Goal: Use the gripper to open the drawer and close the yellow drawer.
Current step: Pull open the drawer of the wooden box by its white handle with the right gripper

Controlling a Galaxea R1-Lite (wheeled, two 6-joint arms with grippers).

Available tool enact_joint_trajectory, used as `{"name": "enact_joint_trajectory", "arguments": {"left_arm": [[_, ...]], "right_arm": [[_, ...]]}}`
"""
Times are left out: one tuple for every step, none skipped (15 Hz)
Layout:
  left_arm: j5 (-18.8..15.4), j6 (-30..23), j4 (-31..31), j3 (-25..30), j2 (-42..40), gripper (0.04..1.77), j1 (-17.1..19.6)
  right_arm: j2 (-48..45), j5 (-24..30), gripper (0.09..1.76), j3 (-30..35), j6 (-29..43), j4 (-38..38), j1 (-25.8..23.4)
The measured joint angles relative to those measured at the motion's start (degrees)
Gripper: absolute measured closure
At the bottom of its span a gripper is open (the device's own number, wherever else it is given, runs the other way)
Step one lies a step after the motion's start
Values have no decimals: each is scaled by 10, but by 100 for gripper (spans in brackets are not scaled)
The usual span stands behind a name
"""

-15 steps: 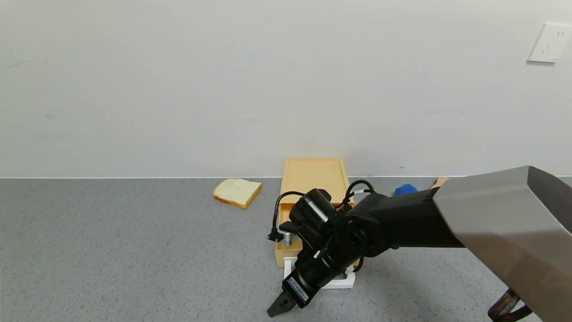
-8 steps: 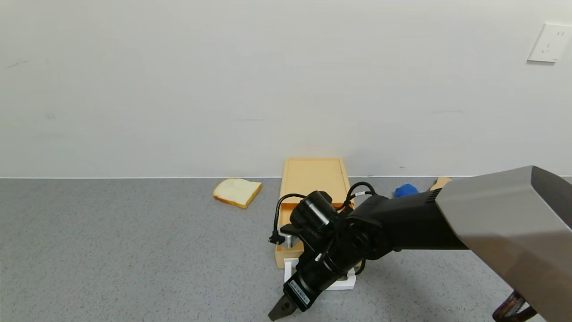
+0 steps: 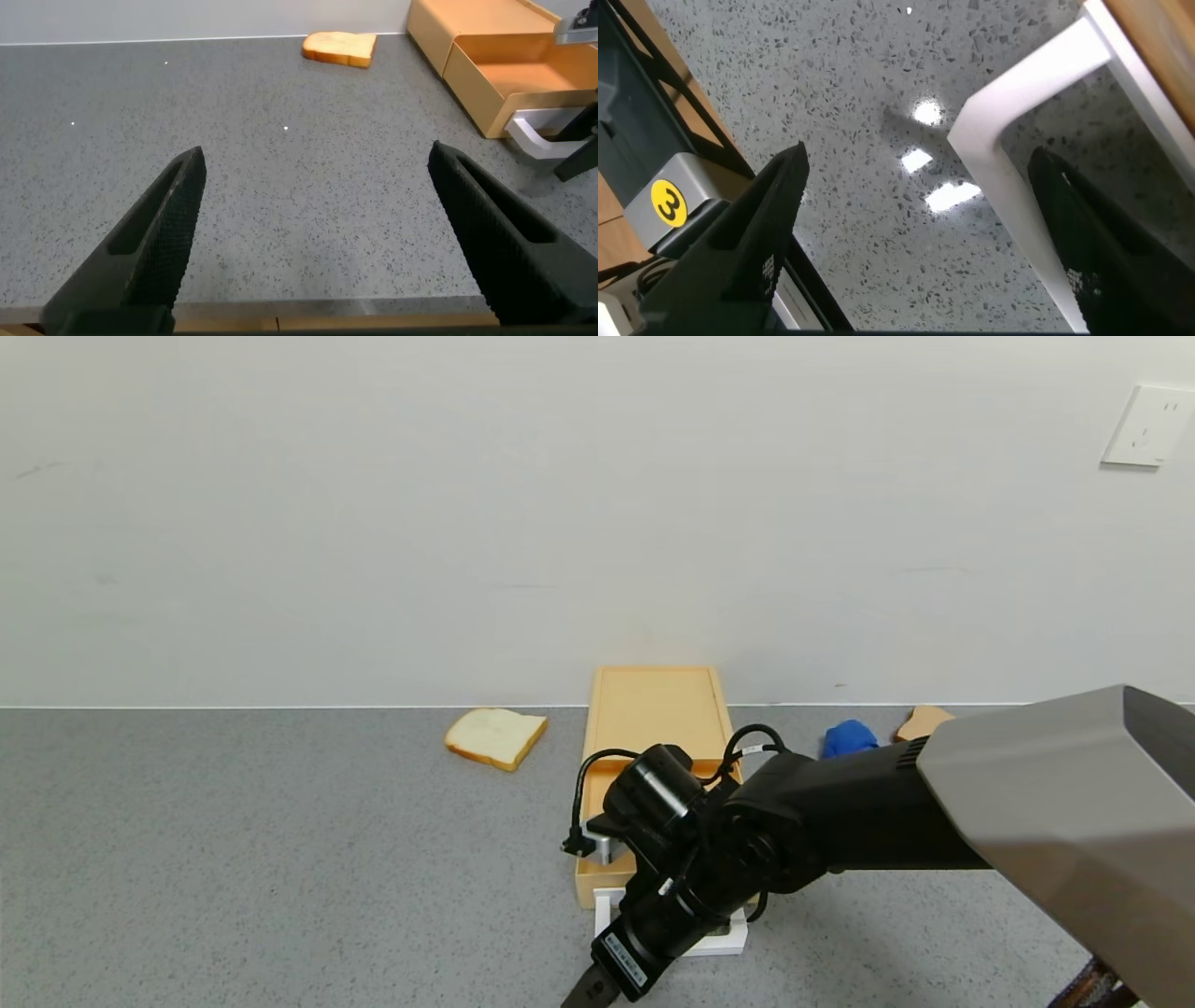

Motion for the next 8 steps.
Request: {"name": "enact_joint_trajectory", "arguments": {"left_arm": [[0,0,0,0,0,9,0],[0,0,0,0,0,9,0],[0,0,0,0,0,9,0],[0,0,0,0,0,9,0],[0,0,0,0,0,9,0],[0,0,0,0,0,9,0],[0,0,0,0,0,9,0],[0,0,0,0,0,9,0]], "right_arm": [[0,0,14,4,1,-5,1],[0,-1,14,8,2,-10,2],[0,-2,14,10,3,-13,3],[0,-3,14,11,3,-17,4],[-1,-3,14,12,3,-19,4],[-2,-3,14,12,3,-19,4],[-3,-3,14,12,3,-19,4],[-6,-3,14,12,3,-19,4]]}}
